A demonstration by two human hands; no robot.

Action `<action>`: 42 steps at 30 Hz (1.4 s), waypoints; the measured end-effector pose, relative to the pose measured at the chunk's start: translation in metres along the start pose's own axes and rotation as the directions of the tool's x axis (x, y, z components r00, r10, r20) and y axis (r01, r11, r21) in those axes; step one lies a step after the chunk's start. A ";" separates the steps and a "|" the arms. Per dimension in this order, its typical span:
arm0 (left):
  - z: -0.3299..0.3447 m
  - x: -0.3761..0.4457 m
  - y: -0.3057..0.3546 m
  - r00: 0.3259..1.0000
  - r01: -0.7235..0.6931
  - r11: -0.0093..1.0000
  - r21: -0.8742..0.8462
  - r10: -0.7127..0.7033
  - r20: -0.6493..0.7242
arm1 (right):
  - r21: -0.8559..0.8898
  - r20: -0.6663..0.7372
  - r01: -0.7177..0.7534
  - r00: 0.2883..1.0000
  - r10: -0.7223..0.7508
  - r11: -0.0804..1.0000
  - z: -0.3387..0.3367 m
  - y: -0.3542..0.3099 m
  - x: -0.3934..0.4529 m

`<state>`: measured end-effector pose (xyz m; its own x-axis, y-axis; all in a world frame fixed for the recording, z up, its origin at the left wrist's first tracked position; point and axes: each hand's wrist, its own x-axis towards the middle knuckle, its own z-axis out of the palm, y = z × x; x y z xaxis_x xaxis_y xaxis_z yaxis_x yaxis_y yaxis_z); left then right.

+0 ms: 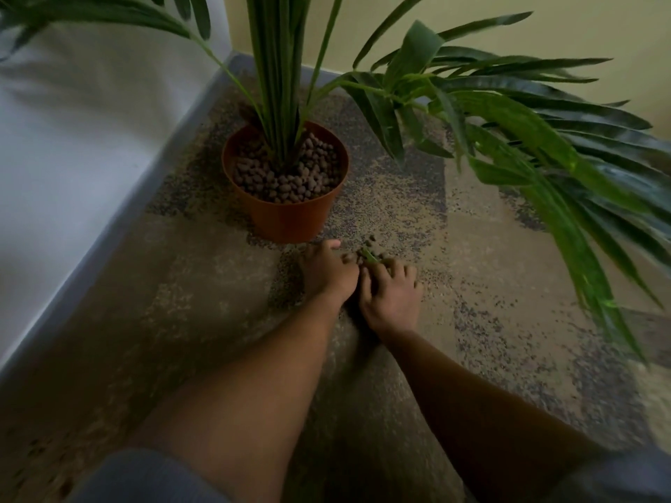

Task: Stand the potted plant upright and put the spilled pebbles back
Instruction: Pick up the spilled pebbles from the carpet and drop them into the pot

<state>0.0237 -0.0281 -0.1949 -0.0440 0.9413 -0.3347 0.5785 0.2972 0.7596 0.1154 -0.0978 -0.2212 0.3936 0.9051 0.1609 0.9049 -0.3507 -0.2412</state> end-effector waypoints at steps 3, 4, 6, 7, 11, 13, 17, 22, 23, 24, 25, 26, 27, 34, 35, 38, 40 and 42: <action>0.000 0.001 -0.006 1.000 -0.016 0.997 0.078 0.015 0.002 | 0.047 -0.095 -0.019 0.995 0.023 0.999 -0.002 -0.001 0.012; -0.001 0.000 -0.007 1.000 -0.028 0.995 0.090 0.029 -0.004 | 0.064 -0.133 -0.025 0.991 0.034 0.998 -0.003 -0.002 0.017; -0.001 0.002 -0.008 0.999 -0.044 0.993 0.111 0.044 -0.002 | 0.082 -0.146 -0.072 0.986 0.084 0.994 -0.003 -0.003 0.030; -0.002 0.003 -0.009 0.999 -0.049 0.991 0.121 0.049 0.001 | 0.083 -0.147 -0.103 0.982 0.114 0.991 -0.003 -0.004 0.037; -0.003 0.006 -0.016 0.994 -0.113 0.979 0.167 0.111 0.022 | 0.061 -0.082 -0.124 0.988 0.129 0.990 -0.009 -0.016 0.056; -0.003 0.008 -0.022 0.988 -0.153 0.973 0.171 0.152 0.015 | 0.052 0.003 -0.111 0.994 0.111 0.993 -0.006 -0.016 0.062; -0.003 0.012 -0.033 0.981 -0.188 0.970 0.155 0.192 -0.008 | 0.058 0.179 -0.071 0.982 0.060 0.996 0.008 -0.007 0.060; -0.003 0.014 -0.037 0.977 -0.207 0.970 0.130 0.212 -0.026 | 0.050 0.021 0.003 1.000 -0.004 0.999 0.012 -0.011 0.046; -0.003 0.014 -0.037 0.976 -0.211 0.969 0.125 0.216 -0.030 | 0.044 0.006 0.000 1.000 0.000 0.999 0.013 -0.012 0.043; -0.004 0.014 -0.037 0.975 -0.214 0.969 0.123 0.219 -0.030 | 0.038 -0.002 -0.003 1.000 0.003 0.999 0.014 -0.013 0.041; -0.004 0.013 -0.036 0.975 -0.216 0.968 0.124 0.221 -0.028 | 0.044 0.028 -0.026 0.999 0.025 0.999 0.021 -0.010 0.041; -0.005 0.012 -0.037 0.975 -0.214 0.968 0.129 0.219 -0.026 | 0.032 0.047 -0.030 0.998 0.028 0.999 0.022 -0.012 0.038; -0.006 0.011 -0.037 0.977 -0.209 0.968 0.135 0.214 -0.023 | 0.031 0.071 -0.038 0.997 0.036 0.999 0.024 -0.012 0.034; -0.019 -0.003 -0.053 0.986 -0.162 0.973 0.167 0.167 -0.016 | 0.041 0.129 0.093 0.987 -0.097 0.995 0.023 -0.032 -0.015; -0.023 -0.005 -0.057 0.987 -0.155 0.973 0.172 0.161 -0.022 | 0.055 0.146 0.135 0.979 -0.142 0.989 0.022 -0.037 -0.023; -0.037 -0.013 -0.069 0.991 -0.127 0.979 0.160 0.133 -0.028 | 0.134 0.153 0.239 0.954 -0.259 0.962 0.018 -0.051 -0.047; -0.047 -0.018 -0.076 0.993 -0.116 0.984 0.138 0.119 -0.019 | 0.150 0.155 0.282 0.940 -0.304 0.948 0.016 -0.059 -0.060; -0.057 -0.024 -0.082 0.993 -0.114 0.987 0.112 0.115 -0.004 | 0.137 0.211 0.324 0.914 -0.347 0.936 0.013 -0.064 -0.071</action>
<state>-0.0686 -0.0656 -0.2173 0.0193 0.9699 -0.2427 0.6672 0.1683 0.7256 0.0277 -0.1361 -0.2300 0.0111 0.9995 0.0293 0.9525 -0.0017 -0.3044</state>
